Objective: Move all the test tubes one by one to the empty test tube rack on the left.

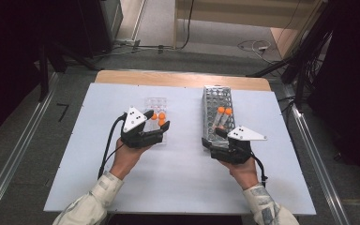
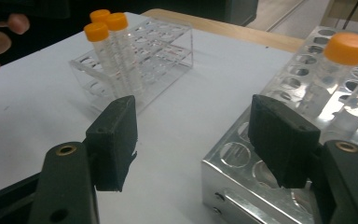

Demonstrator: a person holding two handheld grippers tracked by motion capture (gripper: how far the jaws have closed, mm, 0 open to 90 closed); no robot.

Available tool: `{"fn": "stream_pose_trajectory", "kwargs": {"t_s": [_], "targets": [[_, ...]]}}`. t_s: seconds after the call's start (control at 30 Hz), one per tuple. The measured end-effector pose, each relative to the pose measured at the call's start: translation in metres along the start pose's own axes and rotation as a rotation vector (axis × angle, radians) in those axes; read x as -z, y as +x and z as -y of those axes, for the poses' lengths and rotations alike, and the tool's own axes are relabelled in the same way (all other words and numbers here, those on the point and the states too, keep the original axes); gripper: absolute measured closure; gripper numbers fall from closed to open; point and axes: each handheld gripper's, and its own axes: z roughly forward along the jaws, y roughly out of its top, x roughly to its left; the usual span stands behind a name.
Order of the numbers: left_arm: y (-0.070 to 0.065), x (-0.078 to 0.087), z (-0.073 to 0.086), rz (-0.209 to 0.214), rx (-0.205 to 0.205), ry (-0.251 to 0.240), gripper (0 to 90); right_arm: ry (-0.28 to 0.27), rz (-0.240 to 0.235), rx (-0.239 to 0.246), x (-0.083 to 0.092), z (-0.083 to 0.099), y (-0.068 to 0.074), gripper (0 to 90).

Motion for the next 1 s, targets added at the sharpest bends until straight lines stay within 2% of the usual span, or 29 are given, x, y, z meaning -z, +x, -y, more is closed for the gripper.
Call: {"fn": "stream_pose_trajectory", "kwargs": {"t_s": [0.2, 0.43, 0.63, 0.83, 1.0], "targets": [[-0.002, 0.002, 0.003, -0.008, 0.009, 0.007, 21.7, -0.007, 0.042, -0.009, 0.000, -0.001, -0.009, 31.3], [0.000, 0.006, 0.005, -0.024, 0.018, 0.015, 18.5, -0.016, 0.076, -0.013, 0.000, -0.002, -0.016, 31.3], [0.001, 0.009, 0.009, -0.033, 0.026, 0.020, 18.5, -0.013, 0.117, -0.014, -0.002, 0.000, -0.023, 31.5], [0.000, 0.011, 0.011, -0.044, 0.020, 0.029, 18.5, -0.024, 0.156, -0.037, -0.002, -0.001, -0.032, 32.3], [0.000, 0.012, 0.011, -0.043, 0.021, 0.030, 18.5, -0.033, 0.200, -0.049, -0.004, -0.002, -0.043, 37.9]]}}
